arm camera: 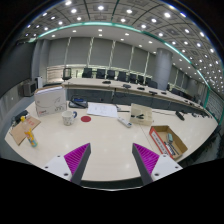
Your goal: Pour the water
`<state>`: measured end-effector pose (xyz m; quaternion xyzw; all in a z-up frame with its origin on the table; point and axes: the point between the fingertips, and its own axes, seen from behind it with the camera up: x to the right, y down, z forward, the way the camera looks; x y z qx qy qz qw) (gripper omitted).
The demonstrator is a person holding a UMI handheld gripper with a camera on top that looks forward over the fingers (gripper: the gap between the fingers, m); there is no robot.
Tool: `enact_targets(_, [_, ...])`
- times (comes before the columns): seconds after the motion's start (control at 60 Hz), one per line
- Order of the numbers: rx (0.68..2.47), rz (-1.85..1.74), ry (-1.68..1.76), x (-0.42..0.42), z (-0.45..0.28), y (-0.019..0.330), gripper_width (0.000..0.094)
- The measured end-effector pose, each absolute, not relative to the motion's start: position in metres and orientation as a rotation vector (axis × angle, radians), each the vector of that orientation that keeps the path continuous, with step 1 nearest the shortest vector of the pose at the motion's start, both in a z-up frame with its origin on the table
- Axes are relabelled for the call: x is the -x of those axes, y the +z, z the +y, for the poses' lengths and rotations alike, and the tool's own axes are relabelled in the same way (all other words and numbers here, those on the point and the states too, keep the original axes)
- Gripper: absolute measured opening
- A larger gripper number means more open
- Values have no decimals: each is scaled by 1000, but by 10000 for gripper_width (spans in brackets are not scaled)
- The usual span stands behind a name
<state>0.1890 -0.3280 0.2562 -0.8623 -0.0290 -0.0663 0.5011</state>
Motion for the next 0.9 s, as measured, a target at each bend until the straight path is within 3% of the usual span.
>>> enact_targets(0.283, [2133,-178,-90,-99,-326,211,857])
enact_targets(0.7, [2125,-313,140,160,-325,98,858])
enact_targets(0.9, [2033,-335,212,261,-290,85,862])
